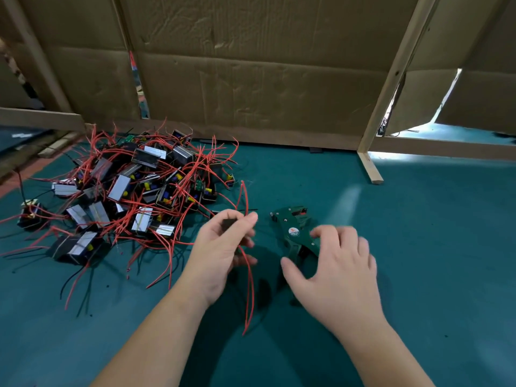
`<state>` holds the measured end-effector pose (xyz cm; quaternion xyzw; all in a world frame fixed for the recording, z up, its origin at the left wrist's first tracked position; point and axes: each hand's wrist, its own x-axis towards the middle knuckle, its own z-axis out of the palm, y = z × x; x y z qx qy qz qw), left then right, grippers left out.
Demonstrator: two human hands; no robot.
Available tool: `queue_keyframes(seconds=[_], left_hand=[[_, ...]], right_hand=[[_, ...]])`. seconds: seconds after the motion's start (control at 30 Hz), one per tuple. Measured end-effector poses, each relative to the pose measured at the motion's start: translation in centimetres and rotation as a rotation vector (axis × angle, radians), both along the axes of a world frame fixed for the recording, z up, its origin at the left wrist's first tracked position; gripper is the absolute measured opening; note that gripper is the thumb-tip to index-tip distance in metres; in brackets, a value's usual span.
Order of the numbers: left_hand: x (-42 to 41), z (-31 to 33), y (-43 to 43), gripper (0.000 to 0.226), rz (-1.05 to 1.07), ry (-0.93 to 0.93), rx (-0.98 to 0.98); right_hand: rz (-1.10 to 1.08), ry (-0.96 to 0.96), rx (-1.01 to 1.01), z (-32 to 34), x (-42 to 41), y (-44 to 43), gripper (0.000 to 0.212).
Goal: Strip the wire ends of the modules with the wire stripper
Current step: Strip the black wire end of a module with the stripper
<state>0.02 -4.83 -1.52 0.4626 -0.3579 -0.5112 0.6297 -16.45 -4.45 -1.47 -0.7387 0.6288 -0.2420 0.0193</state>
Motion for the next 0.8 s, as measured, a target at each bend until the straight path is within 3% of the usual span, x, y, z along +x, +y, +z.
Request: queue_keyframes(seconds=[0.1,0.2,0.27,0.4,0.47,0.53,0.57,0.63,0.7,0.8], left_hand=[[0.7,0.3,0.1,0.032,0.024,-0.048,0.018],[1.1,0.5,0.2,0.038,-0.002,-0.091,0.003],[1.2,0.4,0.1,0.028,-0.010,-0.141,-0.017],[1.4,0.1,0.0,0.014,-0.002,-0.166,-0.034],[1.5,-0.1,0.0,0.012,-0.021,-0.200,-0.033],[1.5,-0.3,-0.1,0.009,-0.014,-0.210,-0.021],[1.5,-0.4,-0.1,0.008,-0.006,-0.199,-0.016],[1.6,-0.4,-0.3,0.013,0.000,-0.178,-0.019],[1.7,-0.4,-0.3,0.016,0.001,-0.173,-0.033],[1.8,-0.3,-0.1,0.021,0.010,-0.182,-0.052]], right_hand=[[-0.114,0.246,0.308,-0.3,-0.4,0.2,0.096],[-0.082,0.250,0.341,0.0,-0.2,0.0,0.101],[-0.061,0.206,0.377,0.3,0.0,-0.4,0.094],[-0.032,0.080,0.440,1.4,-0.4,-1.1,0.055],[0.000,-0.206,0.568,2.4,-1.5,-1.5,0.044],[0.083,-0.764,0.821,3.3,-2.9,-2.0,0.030],[0.145,-1.057,0.953,3.4,-3.6,-2.1,0.030],[0.307,-1.503,1.092,3.1,-4.4,-2.1,0.056],[0.453,-1.645,1.149,2.9,-3.8,-1.8,0.069],[0.478,-1.646,1.161,2.5,-2.6,-1.3,0.065]])
